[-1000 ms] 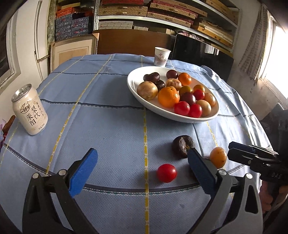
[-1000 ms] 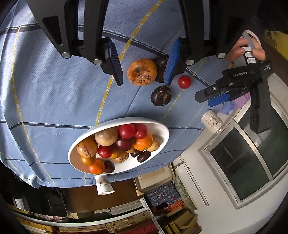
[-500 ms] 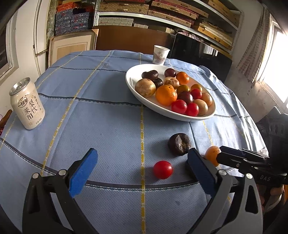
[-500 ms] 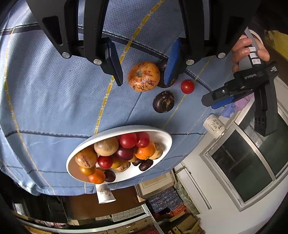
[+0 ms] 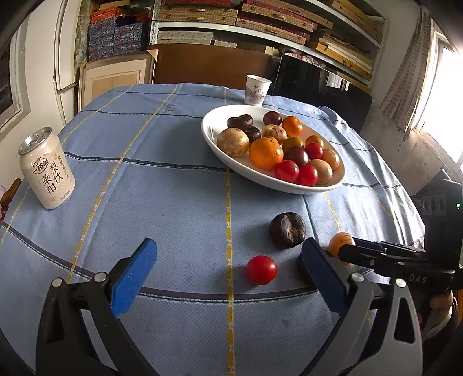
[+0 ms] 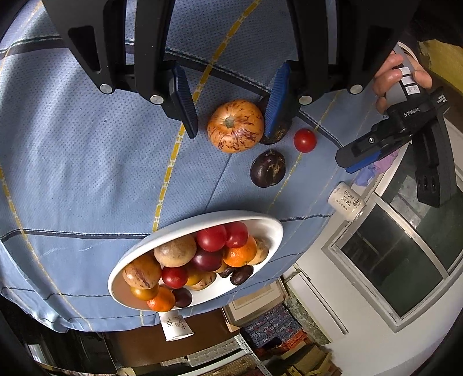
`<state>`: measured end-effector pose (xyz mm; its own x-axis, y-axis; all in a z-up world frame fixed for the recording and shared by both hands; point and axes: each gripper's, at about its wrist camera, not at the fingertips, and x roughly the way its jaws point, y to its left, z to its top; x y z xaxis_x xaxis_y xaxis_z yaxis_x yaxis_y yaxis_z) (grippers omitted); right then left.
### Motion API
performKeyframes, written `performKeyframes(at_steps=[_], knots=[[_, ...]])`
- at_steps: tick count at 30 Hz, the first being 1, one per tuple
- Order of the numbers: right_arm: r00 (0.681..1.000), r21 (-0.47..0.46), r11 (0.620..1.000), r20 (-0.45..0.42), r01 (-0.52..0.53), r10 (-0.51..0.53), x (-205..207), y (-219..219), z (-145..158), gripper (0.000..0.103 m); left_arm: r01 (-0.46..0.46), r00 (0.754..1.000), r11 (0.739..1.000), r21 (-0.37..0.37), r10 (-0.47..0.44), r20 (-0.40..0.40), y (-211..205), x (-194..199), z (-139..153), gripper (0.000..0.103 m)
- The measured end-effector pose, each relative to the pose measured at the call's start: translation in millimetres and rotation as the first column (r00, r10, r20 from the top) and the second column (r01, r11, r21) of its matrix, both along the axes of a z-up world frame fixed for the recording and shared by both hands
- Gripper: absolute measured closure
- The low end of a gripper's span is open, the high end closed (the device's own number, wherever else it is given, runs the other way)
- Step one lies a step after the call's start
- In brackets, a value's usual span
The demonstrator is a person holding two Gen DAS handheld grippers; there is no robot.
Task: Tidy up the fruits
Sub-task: 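Move both open tools back toward the remaining fruits, then grasp the large speckled tan fruit with the right tool while the left tool grasps a red tomato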
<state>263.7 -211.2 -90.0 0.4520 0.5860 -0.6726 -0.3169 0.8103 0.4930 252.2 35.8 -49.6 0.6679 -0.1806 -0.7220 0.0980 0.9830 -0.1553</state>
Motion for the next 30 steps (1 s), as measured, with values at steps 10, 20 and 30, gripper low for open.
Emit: performKeyframes(at_steps=[10,20,30], knots=[[1.000,0.015,1.000,0.001,-0.012,0.012,-1,0,1,0.063,-0.008,1.000,1.000,0.009,0.008,-0.012,5,-1,-4,0.005],[0.995,0.035,0.996,0.045,0.083,-0.084,-2,-23,15,0.063,0.112,0.994,0.978,0.174,-0.109,-0.026,-29,-6,-19,0.005],[0.995,-0.008,0.998,0.080,0.064,-0.064,-5,-15,19,0.063,0.136,0.988,0.978,0.156,-0.122,-0.095,-30,3,-33,0.039]])
